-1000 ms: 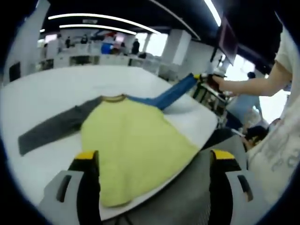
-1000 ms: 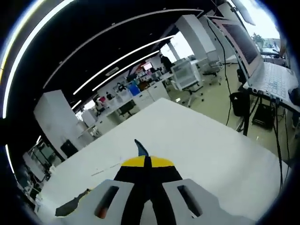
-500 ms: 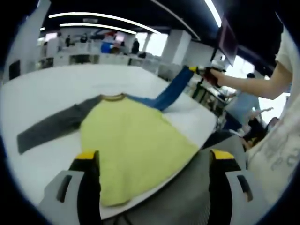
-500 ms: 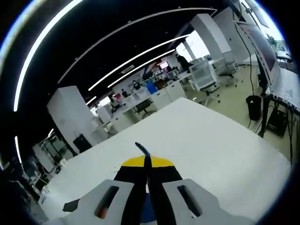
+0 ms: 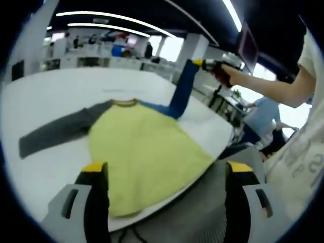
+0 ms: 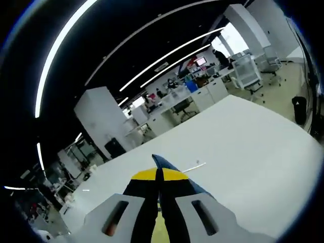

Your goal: Fold the garment on the visible template until the final outline fits inside the template.

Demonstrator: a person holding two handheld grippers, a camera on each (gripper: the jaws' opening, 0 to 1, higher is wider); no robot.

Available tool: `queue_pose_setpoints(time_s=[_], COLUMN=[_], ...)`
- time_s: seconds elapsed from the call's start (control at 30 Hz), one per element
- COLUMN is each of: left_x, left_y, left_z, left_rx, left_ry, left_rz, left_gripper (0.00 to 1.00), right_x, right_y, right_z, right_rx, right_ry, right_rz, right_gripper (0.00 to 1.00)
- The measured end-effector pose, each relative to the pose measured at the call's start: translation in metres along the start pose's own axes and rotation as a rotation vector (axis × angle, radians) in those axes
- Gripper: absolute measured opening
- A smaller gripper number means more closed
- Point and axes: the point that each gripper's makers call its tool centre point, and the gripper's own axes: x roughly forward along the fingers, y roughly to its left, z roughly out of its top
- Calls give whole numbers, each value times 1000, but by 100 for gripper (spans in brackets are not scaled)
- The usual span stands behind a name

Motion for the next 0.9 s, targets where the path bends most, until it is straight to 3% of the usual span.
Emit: queue_pose_setpoints(time_s=[0.37, 0.57, 0.77, 0.9], left_x=[-3, -5, -10, -13], left_y=[5, 7, 11, 17], left_z=[2, -1, -4, -7], left_rx=[-17, -20, -32, -44], left_ry=[-26, -27, -25, -23], left_rz=[6, 9, 21, 32], left_gripper=[92, 92, 92, 92], right_x=[44, 71, 91, 103], right_y=[76, 117, 142, 146], right_z=[-25, -56, -89, -113], right_rx=[41, 48, 45, 38], right_ry=[48, 105, 173, 217], right_rz=[133, 198, 242, 243], right_gripper=[1, 1, 1, 1])
